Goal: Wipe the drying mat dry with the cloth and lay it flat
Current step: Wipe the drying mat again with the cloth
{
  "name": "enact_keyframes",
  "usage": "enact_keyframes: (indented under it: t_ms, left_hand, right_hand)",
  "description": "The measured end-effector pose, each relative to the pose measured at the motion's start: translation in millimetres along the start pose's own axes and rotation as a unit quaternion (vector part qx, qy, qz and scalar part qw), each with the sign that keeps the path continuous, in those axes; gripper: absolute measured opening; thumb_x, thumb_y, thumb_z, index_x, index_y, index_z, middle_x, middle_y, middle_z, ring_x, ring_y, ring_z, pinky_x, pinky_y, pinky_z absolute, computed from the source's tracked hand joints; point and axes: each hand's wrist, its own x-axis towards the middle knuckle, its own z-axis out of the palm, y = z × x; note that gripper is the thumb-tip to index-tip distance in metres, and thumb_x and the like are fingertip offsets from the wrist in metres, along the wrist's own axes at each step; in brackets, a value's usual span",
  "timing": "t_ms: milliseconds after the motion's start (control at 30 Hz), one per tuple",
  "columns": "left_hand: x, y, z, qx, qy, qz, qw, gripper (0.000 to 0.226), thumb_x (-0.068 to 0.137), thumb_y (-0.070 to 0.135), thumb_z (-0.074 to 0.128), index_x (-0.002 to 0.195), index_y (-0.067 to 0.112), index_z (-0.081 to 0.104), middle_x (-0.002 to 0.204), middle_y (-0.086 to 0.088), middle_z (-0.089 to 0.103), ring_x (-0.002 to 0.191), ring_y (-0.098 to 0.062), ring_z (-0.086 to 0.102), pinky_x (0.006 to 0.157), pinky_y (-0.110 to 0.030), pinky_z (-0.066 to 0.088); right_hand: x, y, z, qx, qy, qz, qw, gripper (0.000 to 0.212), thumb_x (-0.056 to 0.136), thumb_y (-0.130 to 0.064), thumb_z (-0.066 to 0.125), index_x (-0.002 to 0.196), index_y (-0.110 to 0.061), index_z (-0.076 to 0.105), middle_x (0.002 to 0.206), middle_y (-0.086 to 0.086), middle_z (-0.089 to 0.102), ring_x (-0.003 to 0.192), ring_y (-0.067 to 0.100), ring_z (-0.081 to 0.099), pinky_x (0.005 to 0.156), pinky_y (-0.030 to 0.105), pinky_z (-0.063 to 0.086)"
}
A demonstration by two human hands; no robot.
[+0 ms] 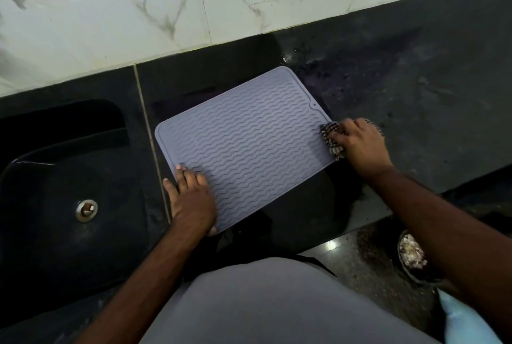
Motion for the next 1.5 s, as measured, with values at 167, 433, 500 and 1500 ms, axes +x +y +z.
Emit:
enact_keyframes:
  t_ms: [167,433,500,1500]
  left_hand:
    - [-3,-1,2,0.000,0.003,0.011,1.000,0.139,0.063,0.049,0.091,0.153,-0.006,-0.001,0.162,-0.032,-0.007,0.151,-0.046,-0.011,0.120,-0.065,0.002]
    - [-4,-24,35,-0.161,0.062,0.068,0.983,0.072,0.100,0.013,0.046,0.156,0.000,0.003,0.165,-0.017,-0.020,0.154,-0.031,-0.016,0.121,-0.063,0.005]
    - [-3,-32,44,-0.200,0.069,0.087,0.974,0.070,0.102,0.012,0.039,0.159,0.005,-0.002,0.165,-0.008,-0.026,0.153,-0.029,-0.022,0.122,-0.061,0.002]
    - [7,12,-2,0.033,-0.059,0.008,0.998,0.135,0.069,0.044,0.088,0.149,-0.016,-0.003,0.151,-0.047,-0.020,0.145,-0.057,-0.018,0.120,-0.062,-0.005]
  right_hand:
    - [-2,-60,-22,0.110,0.024,0.026,0.993,0.027,0.087,-0.019,0.065,0.113,-0.010,0.069,0.102,0.012,0.055,0.093,0.031,0.052,0.074,0.044,0.049]
    - [-44,-264,-16,0.233,-0.023,-0.250,0.940,0.039,0.082,-0.018,0.043,0.109,-0.011,0.069,0.102,0.008,0.067,0.092,0.030,0.064,0.075,0.038,0.049]
    - [-51,-279,-9,0.228,-0.023,-0.244,0.942,0.034,0.086,-0.018,0.045,0.111,-0.013,0.068,0.102,0.006,0.066,0.093,0.028,0.063,0.076,0.038,0.048]
    - [-12,-7,10,0.117,0.016,-0.083,0.990,0.035,0.091,-0.022,0.044,0.112,-0.017,0.072,0.112,0.000,0.071,0.094,0.030,0.061,0.080,0.043,0.049]
